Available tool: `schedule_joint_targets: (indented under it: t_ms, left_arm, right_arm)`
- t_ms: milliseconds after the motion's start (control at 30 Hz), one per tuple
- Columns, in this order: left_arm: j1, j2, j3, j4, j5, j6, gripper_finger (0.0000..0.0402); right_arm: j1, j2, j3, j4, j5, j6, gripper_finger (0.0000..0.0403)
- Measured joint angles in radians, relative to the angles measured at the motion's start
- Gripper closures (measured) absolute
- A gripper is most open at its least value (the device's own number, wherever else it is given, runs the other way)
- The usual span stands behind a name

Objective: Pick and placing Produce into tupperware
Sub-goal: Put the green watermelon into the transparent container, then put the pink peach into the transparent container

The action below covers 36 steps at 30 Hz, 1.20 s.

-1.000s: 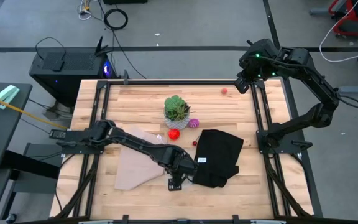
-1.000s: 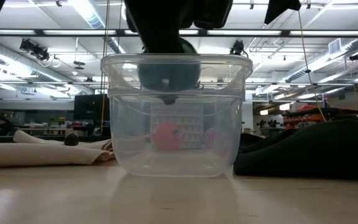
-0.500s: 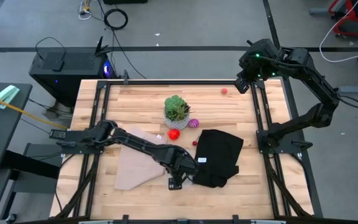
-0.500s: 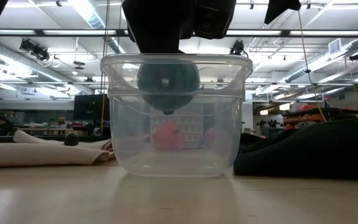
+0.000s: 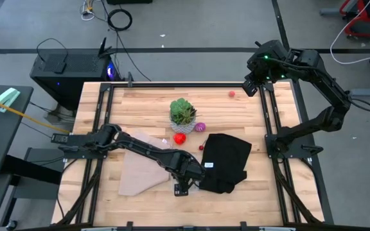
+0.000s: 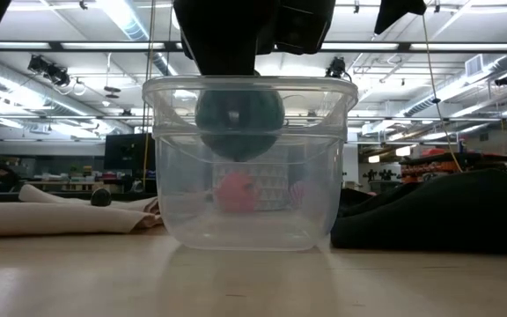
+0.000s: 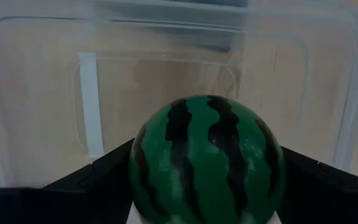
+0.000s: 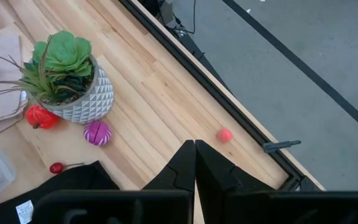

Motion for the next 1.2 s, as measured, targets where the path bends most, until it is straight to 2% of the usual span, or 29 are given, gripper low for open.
schedule_joint_targets:
  t_ms: [267, 633, 767, 1033, 1133, 1200]
  left_arm:
    - [0.0, 0.0, 0.0, -0.001, 0.0, 0.0, 0.0068]
    - [0.016, -0.004, 0.0, -0.01, 0.005, -0.019, 0.0086]
    - [0.03, -0.022, 0.005, -0.033, 0.046, -0.022, 0.0087]
    - [0.081, -0.032, 0.184, -0.173, 0.045, -0.014, 0.009]
    - [0.091, -0.032, 0.261, -0.135, -0.003, 0.022, 0.0093]
    - [0.091, -0.033, 0.293, -0.053, -0.058, 0.044, 0.0098]
  right_arm:
    - [0.0, 0.0, 0.0, 0.0, 0.0, 0.0, 0.0389]
    - [0.0, 0.0, 0.0, 0.0, 0.0, -0.001, 0.0389]
    - [0.0, 0.0, 0.0, 0.0, 0.0, -0.002, 0.0389]
    - [0.0, 0.0, 0.0, 0.0, 0.0, -0.004, 0.0389]
    - [0.0, 0.0, 0.0, -0.001, 0.0, -0.005, 0.0389]
    - [0.0, 0.0, 0.0, -0.004, 0.0, -0.005, 0.0389]
